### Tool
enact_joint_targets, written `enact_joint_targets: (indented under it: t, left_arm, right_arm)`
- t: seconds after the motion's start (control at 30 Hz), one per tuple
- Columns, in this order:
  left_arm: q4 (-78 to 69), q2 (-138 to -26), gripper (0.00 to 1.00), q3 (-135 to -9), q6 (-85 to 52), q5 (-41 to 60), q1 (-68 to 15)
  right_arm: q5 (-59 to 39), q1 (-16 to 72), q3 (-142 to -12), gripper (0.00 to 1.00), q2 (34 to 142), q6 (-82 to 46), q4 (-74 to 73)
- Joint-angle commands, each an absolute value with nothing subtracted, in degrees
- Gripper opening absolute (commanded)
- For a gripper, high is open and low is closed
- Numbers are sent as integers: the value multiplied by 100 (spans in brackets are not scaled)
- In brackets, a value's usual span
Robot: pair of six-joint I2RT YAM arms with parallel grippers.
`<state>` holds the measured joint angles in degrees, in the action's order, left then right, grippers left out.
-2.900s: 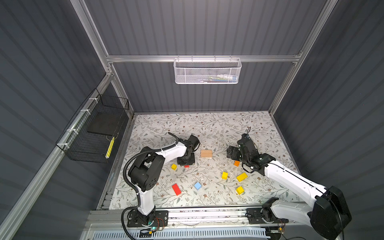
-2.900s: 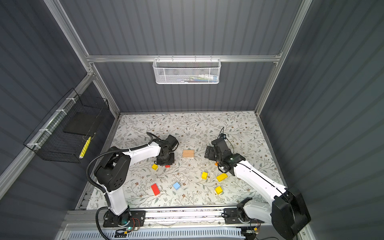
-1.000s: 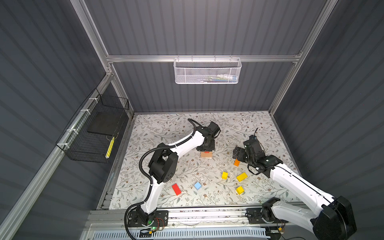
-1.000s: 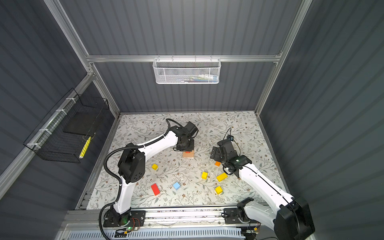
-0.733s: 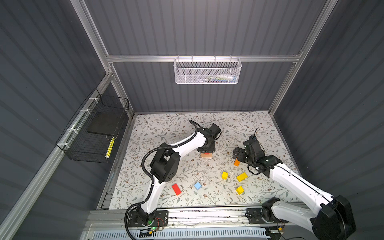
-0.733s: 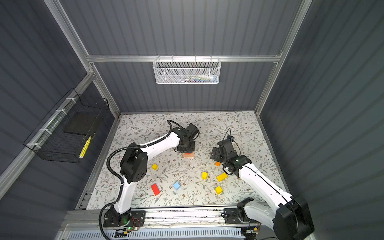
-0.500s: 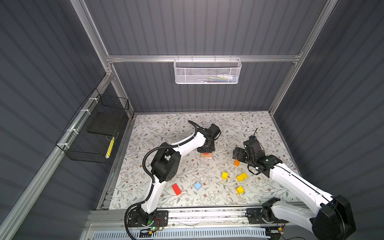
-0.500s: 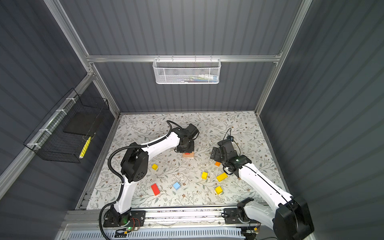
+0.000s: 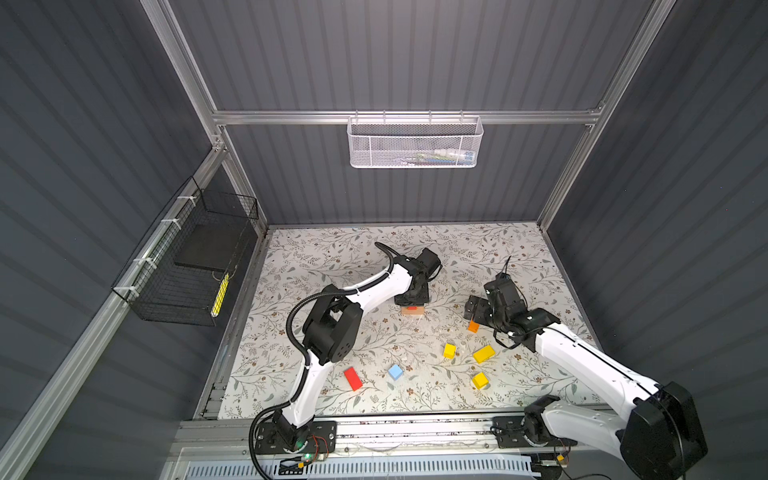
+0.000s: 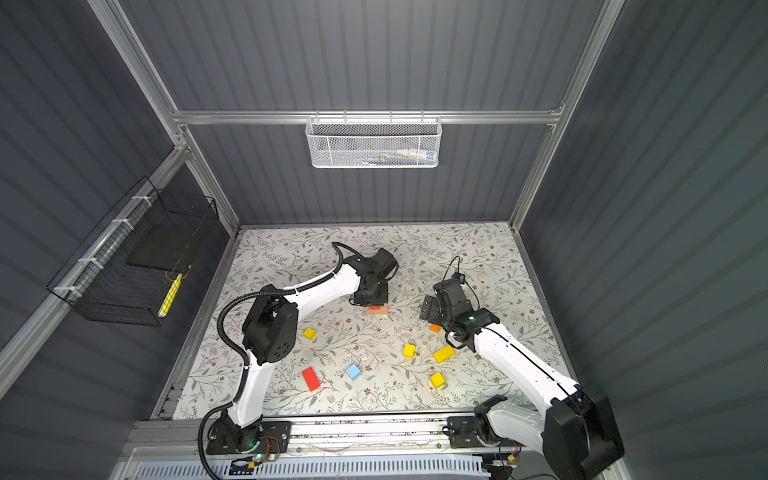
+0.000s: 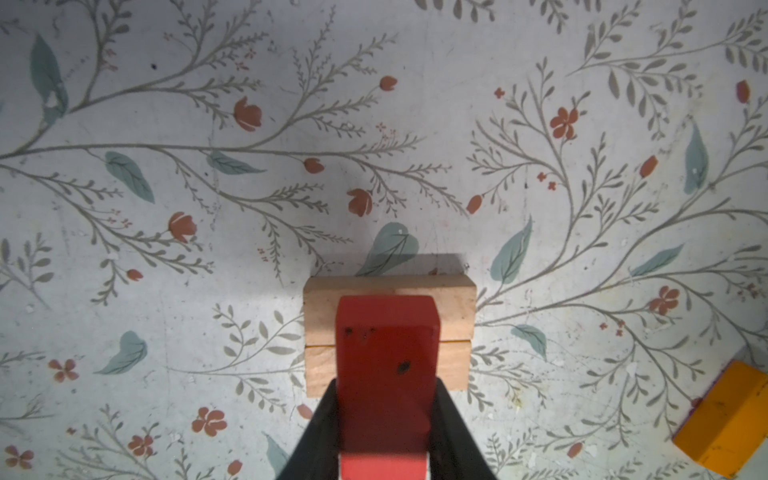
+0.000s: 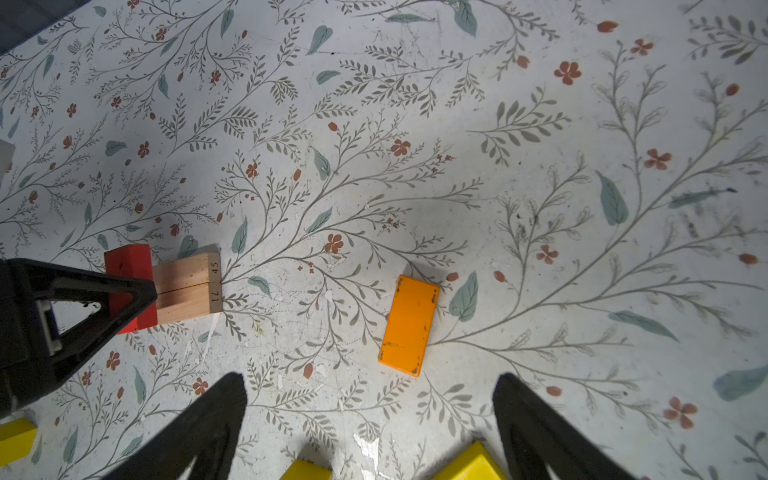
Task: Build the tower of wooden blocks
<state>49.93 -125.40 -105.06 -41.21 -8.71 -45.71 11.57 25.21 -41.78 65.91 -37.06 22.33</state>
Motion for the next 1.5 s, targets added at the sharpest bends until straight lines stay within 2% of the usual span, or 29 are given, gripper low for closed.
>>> enact_joint_targets:
  t: [0.0,0.87,1.17,1.47]
  left_arm:
    - [5149,-12700,0,-10446,-4208,-1015,-4596]
    - [5195,-12832,0,-10403,-4315,-1148,-4594]
    - [5203,-12850,7,-10434,-4342,-1110,-4597]
    - [5226,-12857,19,-10444,-4333,-1099,-4597]
  right_arm:
    - [1127,2497,-4105,95,6646,-3727,2259]
    - [1080,2497,-4090,95,6662,-3784,2259]
    - [1066,2492,-4089,95,6693,-3788,2259]
    - [1046,2493,-4090,95,6699,-3797,2259]
